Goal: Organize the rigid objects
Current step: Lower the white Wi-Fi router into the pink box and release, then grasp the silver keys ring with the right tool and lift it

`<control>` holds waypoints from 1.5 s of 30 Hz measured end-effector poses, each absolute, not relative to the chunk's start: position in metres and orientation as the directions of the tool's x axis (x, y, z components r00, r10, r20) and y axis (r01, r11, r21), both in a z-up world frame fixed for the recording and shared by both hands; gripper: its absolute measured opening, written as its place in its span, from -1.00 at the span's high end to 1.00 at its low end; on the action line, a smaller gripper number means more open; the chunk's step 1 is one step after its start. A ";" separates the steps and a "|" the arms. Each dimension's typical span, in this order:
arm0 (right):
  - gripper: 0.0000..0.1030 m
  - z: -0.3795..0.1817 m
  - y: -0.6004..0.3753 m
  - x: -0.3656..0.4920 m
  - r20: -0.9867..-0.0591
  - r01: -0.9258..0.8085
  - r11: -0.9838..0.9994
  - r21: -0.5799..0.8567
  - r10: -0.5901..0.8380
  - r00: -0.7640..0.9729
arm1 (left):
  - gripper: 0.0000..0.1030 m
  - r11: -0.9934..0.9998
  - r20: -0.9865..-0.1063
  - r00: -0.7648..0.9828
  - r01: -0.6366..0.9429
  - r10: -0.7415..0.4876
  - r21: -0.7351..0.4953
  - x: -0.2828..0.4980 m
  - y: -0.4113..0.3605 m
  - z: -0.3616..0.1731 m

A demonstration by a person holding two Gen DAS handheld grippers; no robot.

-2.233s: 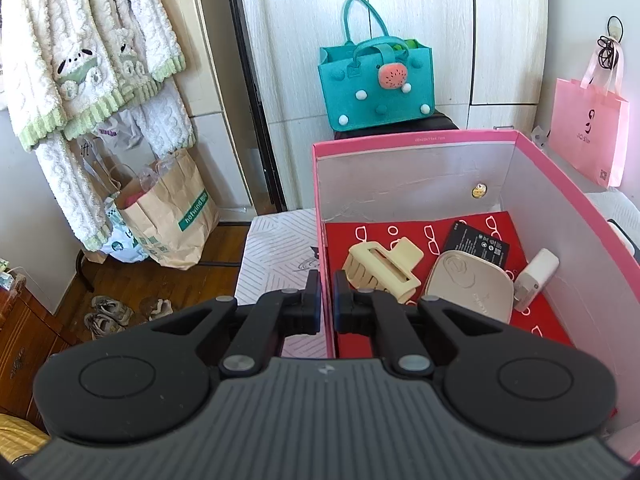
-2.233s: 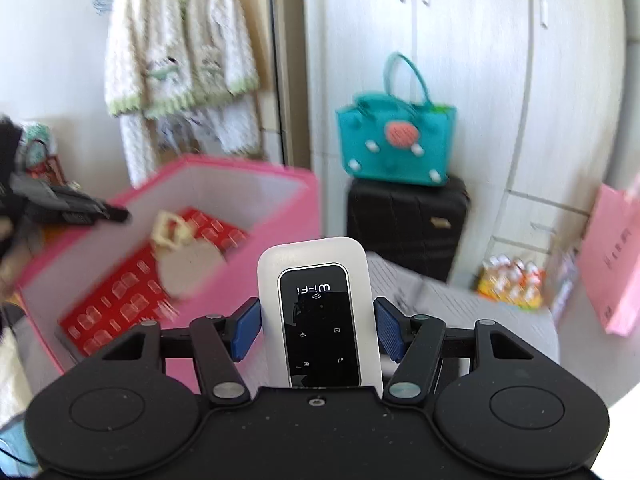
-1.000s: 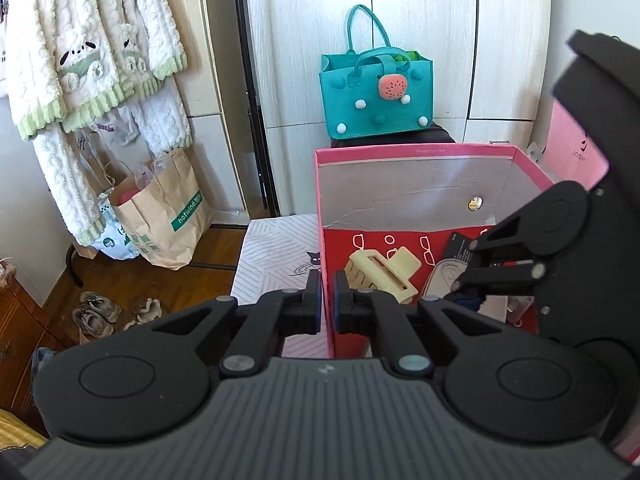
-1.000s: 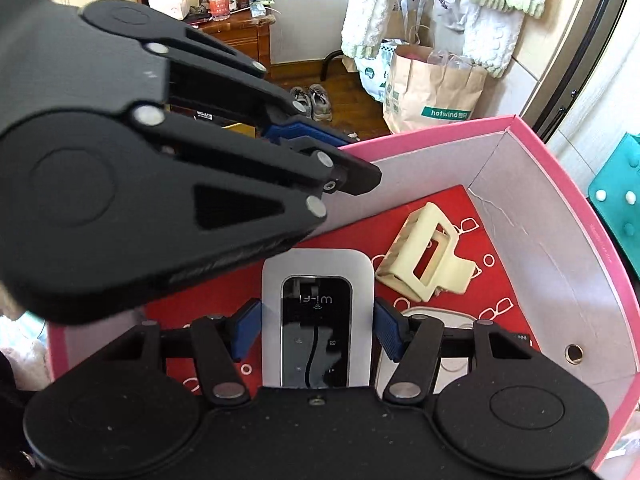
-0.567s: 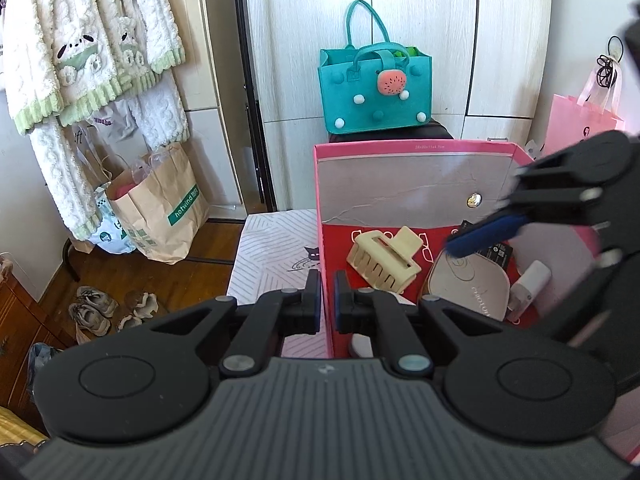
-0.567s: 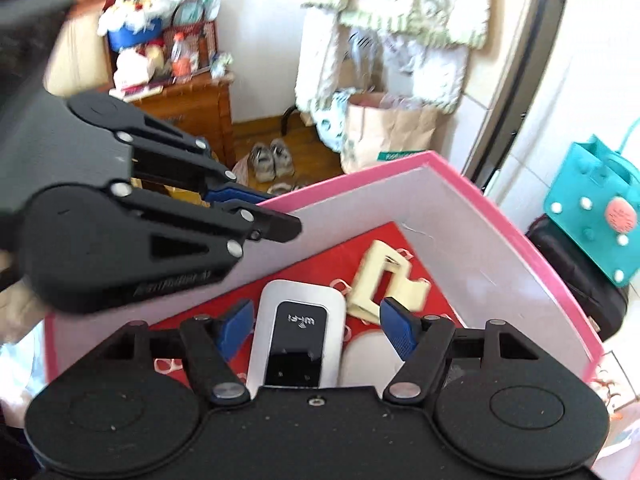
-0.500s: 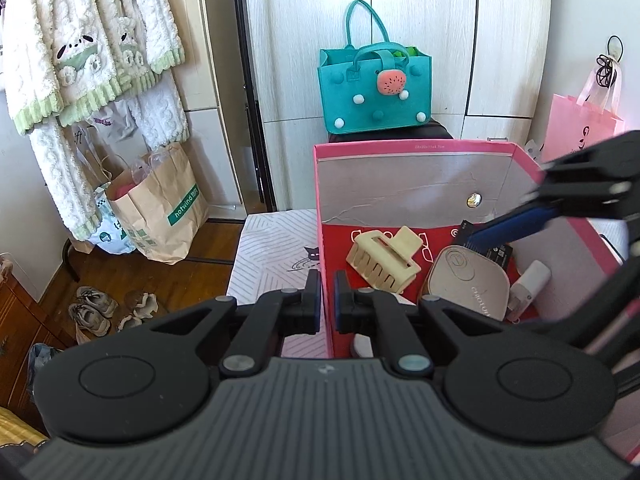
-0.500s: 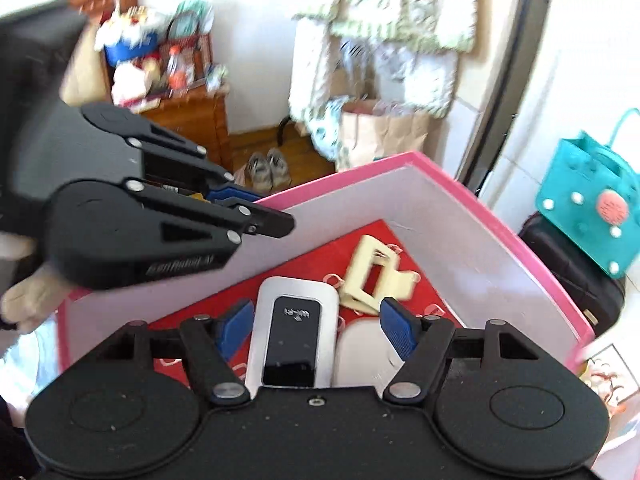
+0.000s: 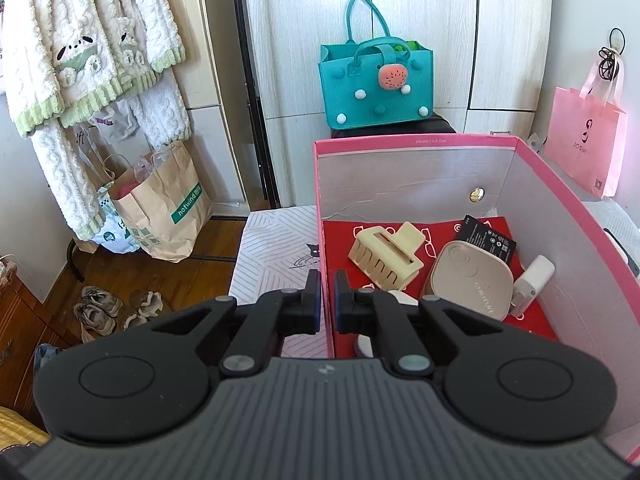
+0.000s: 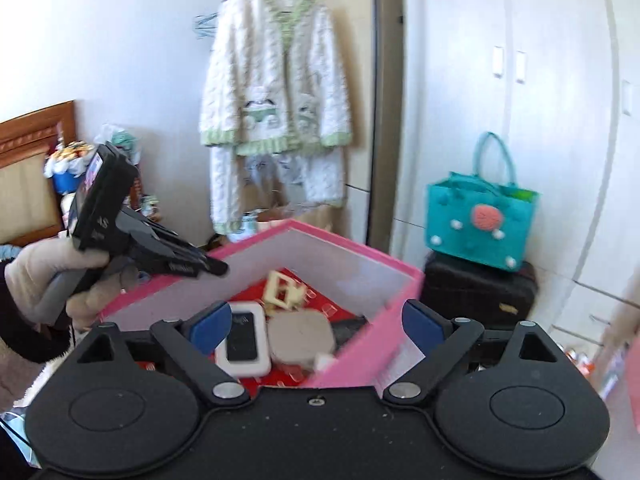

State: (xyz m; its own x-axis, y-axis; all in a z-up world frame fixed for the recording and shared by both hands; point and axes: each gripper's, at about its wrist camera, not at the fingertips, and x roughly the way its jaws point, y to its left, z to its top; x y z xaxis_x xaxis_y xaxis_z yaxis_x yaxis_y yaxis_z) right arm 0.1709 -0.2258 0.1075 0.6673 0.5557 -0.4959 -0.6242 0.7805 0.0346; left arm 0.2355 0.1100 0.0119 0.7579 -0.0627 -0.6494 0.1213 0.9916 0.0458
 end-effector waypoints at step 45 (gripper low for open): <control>-0.71 -0.024 -0.249 0.140 -0.683 -0.280 0.954 0.109 0.276 0.677 | 0.90 0.992 -0.640 0.769 0.082 0.001 0.100 0.201 0.101 0.004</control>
State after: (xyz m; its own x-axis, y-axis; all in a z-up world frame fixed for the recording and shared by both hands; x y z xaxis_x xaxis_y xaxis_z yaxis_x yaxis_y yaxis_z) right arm 0.1397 -0.2493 -0.0235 0.6765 0.2765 -0.6825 -0.2796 0.9539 0.1093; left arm 0.2007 0.1011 0.0037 0.7686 0.0008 -0.6398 0.0823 0.9916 0.1000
